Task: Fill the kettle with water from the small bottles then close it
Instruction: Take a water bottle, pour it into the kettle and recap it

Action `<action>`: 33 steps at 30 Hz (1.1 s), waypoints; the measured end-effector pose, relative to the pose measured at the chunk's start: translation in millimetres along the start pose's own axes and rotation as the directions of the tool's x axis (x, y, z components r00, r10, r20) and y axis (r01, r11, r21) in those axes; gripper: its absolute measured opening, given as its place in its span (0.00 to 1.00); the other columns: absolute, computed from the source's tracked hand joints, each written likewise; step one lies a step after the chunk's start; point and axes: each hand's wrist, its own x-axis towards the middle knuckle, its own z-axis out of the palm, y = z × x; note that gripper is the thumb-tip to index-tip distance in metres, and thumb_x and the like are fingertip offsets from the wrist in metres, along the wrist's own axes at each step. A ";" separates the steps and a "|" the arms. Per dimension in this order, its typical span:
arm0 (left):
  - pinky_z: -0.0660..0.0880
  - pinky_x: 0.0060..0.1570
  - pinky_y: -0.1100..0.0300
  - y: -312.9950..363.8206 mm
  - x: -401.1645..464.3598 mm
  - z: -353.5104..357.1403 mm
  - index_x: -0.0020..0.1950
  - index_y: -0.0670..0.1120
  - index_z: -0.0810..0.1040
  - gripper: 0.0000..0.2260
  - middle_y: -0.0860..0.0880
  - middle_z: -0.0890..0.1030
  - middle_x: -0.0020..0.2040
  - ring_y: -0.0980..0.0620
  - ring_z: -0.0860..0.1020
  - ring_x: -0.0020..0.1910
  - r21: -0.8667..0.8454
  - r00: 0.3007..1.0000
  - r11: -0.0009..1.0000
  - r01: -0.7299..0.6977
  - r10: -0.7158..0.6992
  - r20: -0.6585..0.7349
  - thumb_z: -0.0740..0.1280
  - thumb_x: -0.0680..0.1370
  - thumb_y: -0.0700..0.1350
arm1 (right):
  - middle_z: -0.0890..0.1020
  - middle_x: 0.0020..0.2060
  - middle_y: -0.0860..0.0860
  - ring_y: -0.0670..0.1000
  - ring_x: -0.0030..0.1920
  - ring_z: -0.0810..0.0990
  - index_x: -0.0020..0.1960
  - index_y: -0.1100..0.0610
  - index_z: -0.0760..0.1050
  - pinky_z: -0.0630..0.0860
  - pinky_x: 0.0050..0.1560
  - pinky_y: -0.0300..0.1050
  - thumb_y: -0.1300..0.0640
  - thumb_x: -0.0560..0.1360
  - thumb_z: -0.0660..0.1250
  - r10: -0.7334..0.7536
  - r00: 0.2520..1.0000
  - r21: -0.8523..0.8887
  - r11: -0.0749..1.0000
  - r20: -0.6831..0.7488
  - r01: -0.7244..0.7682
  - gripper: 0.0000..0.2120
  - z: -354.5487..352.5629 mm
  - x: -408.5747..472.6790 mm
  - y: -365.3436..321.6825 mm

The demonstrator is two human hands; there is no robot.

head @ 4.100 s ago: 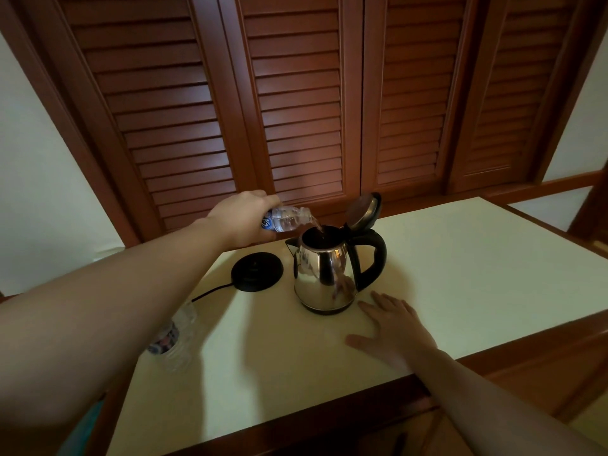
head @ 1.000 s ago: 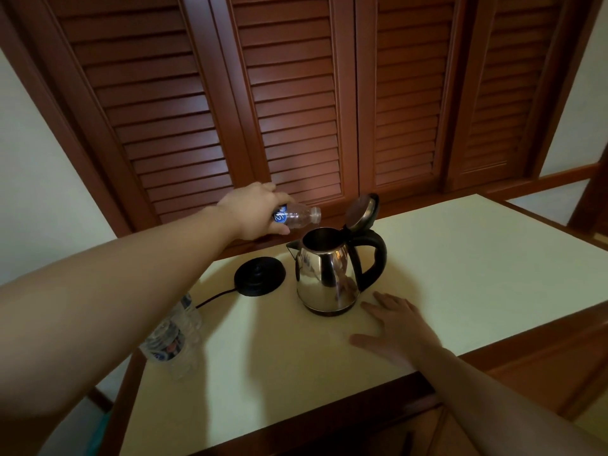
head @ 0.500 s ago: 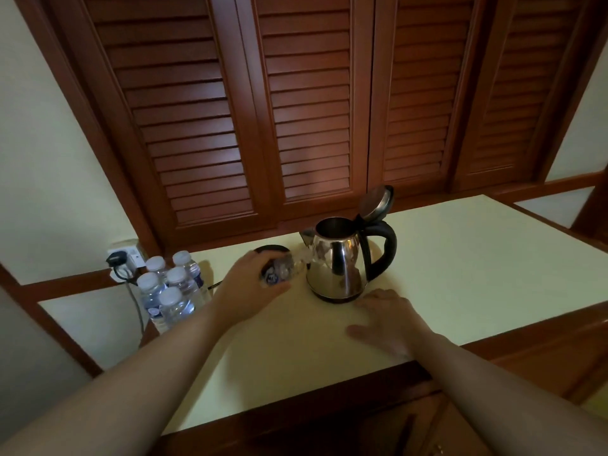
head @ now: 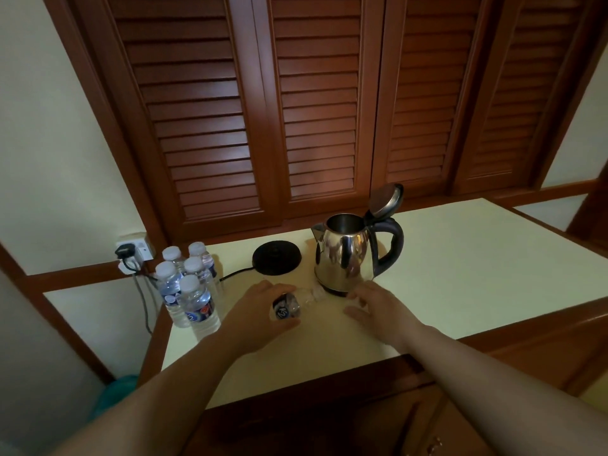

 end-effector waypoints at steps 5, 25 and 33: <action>0.73 0.59 0.61 5.9 2.2 2.3 0.75 0.58 0.71 0.28 0.56 0.73 0.59 0.56 0.72 0.57 -0.006 0.999 1.000 -0.022 0.022 0.034 0.72 0.76 0.61 | 0.77 0.42 0.46 0.45 0.42 0.75 0.52 0.47 0.77 0.72 0.43 0.36 0.48 0.80 0.70 -0.080 0.974 0.200 0.972 -0.212 0.124 0.04 -15.0 -13.9 -32.1; 0.70 0.47 0.72 24.8 -7.2 4.6 0.74 0.61 0.71 0.29 0.56 0.73 0.57 0.58 0.74 0.53 -0.102 0.992 0.990 -0.099 0.106 0.073 0.75 0.74 0.61 | 0.86 0.48 0.47 0.44 0.48 0.84 0.58 0.52 0.86 0.78 0.52 0.35 0.64 0.70 0.81 -0.010 0.999 0.551 0.834 -0.030 0.025 0.18 -42.8 -33.6 -52.0; 0.76 0.57 0.64 57.7 -2.5 4.2 0.72 0.57 0.74 0.28 0.57 0.78 0.61 0.58 0.77 0.56 -0.137 0.997 0.988 -0.072 0.077 0.030 0.77 0.74 0.57 | 0.87 0.44 0.44 0.43 0.46 0.85 0.55 0.50 0.87 0.80 0.48 0.36 0.54 0.72 0.80 -0.072 0.996 0.439 0.894 -0.052 0.088 0.11 -61.0 -30.3 -31.3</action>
